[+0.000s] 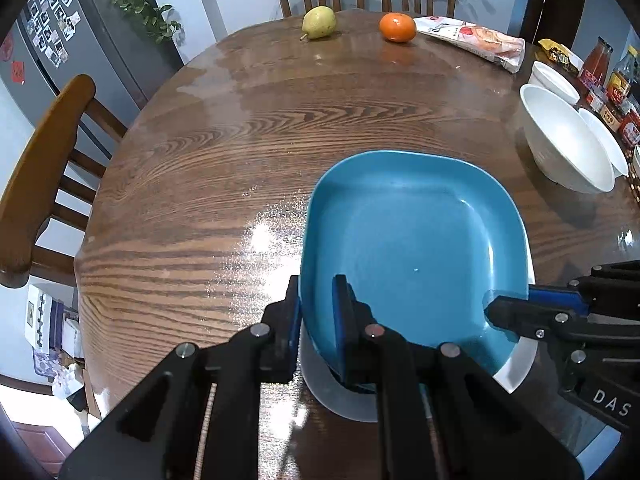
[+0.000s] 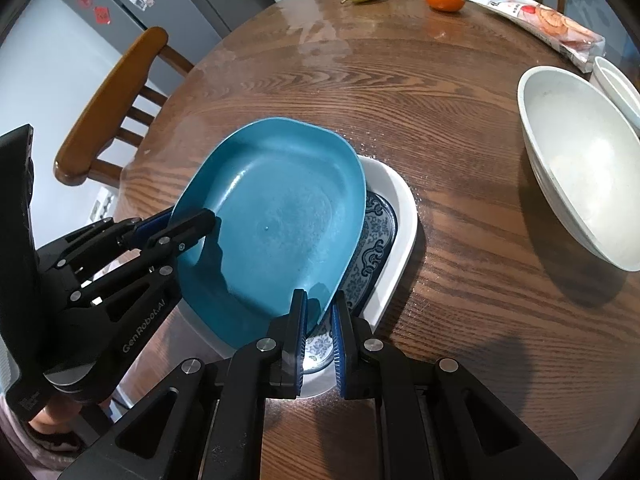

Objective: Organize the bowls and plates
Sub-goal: 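Carry the teal plate over the patterned plate stack and lower it on top, then open both grippers and withdraw from the teal plate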

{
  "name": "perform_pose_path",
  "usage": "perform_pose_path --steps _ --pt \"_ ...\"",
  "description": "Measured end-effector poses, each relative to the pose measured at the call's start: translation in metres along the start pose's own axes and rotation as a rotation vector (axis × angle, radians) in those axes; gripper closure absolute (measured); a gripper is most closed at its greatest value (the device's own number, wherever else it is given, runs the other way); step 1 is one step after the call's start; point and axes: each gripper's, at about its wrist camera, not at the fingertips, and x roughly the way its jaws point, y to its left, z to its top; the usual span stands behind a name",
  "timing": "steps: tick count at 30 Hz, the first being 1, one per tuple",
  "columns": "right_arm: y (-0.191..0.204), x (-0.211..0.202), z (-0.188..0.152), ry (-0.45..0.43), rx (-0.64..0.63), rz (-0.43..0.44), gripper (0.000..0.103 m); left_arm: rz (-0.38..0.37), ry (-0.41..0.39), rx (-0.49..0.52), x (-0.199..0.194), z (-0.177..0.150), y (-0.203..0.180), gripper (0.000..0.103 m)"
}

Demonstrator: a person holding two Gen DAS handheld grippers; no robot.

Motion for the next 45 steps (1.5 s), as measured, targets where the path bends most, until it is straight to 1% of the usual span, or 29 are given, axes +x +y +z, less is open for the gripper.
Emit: perform_pose_path --steps 18,21,25,30,32,33,35,37,39,41,45 --pt "0.001 -0.005 0.001 -0.019 -0.004 -0.015 0.09 0.018 0.0 0.025 -0.001 -0.002 -0.004 0.088" --pt "0.001 -0.007 0.0 -0.026 -0.007 -0.021 0.09 0.01 -0.004 0.014 -0.002 -0.002 -0.002 0.088" --pt "0.001 -0.01 0.0 -0.029 0.003 -0.031 0.09 -0.003 -0.014 0.001 -0.006 -0.001 -0.001 0.084" --pt "-0.001 -0.014 0.001 -0.033 0.005 -0.05 0.09 0.003 -0.039 -0.009 -0.013 0.002 -0.001 0.063" --pt "-0.003 -0.017 0.002 -0.045 0.015 -0.05 0.09 0.01 -0.052 -0.017 -0.016 0.003 0.0 0.049" --pt "-0.005 -0.019 0.003 -0.055 0.023 -0.044 0.09 0.014 -0.058 -0.023 -0.018 0.004 0.001 0.047" --pt "-0.007 -0.023 0.003 -0.072 0.036 -0.029 0.089 0.014 -0.064 -0.035 -0.021 0.006 0.002 0.037" --pt "-0.008 -0.027 0.003 -0.086 0.042 -0.016 0.081 0.0 -0.071 -0.05 -0.024 0.008 0.003 0.034" --pt "-0.01 -0.033 0.003 -0.109 0.045 0.0 0.059 -0.006 -0.073 -0.061 -0.026 0.009 0.003 0.029" --pt "-0.011 -0.04 0.002 -0.141 0.05 0.002 0.05 -0.007 -0.08 -0.074 -0.03 0.012 0.002 0.019" --pt "-0.016 -0.052 0.004 -0.187 0.057 -0.014 0.044 -0.016 -0.091 -0.089 -0.036 0.017 -0.002 0.012"
